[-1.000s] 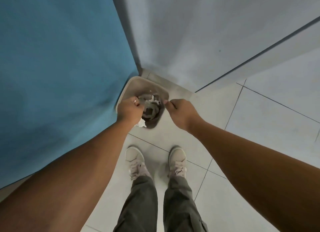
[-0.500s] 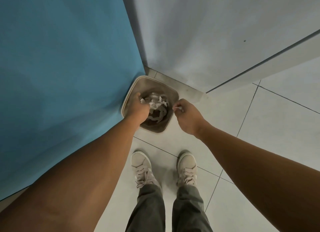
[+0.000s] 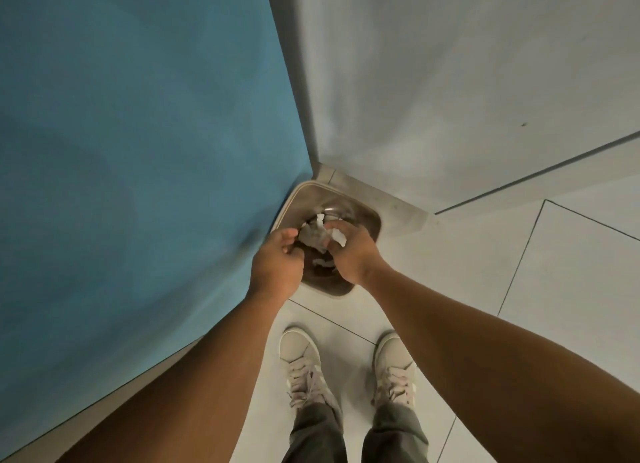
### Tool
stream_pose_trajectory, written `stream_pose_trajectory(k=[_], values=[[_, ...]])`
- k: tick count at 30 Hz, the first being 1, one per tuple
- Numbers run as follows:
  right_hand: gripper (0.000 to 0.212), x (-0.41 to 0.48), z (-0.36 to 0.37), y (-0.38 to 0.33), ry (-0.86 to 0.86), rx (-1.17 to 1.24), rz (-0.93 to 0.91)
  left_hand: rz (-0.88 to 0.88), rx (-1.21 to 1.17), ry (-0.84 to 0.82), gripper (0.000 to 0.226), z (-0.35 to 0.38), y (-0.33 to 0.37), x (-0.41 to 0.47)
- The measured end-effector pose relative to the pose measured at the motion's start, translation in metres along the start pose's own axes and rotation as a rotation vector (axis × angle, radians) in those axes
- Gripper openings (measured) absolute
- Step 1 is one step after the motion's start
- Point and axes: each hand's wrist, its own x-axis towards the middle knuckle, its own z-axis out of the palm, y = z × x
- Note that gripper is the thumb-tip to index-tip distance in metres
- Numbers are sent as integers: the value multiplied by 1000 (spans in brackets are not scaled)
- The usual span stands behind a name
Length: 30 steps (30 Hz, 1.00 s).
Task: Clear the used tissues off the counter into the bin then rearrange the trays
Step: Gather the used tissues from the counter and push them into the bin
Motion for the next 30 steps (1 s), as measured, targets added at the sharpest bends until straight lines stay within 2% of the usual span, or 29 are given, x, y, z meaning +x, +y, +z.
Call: stream_pose_trajectory(k=[3, 7, 10, 14, 17, 20, 24, 30], values=[[42, -1, 0, 8, -10, -16, -27, 2, 14, 15, 34, -6, -1, -3], [36, -32, -25, -8, 25, -50, -44, 13, 93, 43, 36, -15, 18, -21], [36, -65, -49, -28, 24, -150, -102, 54, 128, 14, 33, -22, 48, -47], [35, -120, -95, -71, 77, -153, -189, 159, 113, -27, 29, -39, 112, -94], [33, -163, -140, -110, 119, -190, -255, 255, 168, 15, 37, -63, 168, -136], [40, -203, -185, -149, 137, -290, -302, 335, 194, 60, 50, -92, 216, -179], [45, -253, -229, -205, 176, -354, -430, 493, 261, 163, 49, -133, 270, -234], [43, -325, -265, -299, 243, -314, -694, 641, 245, 318, 50, -199, 338, -307]])
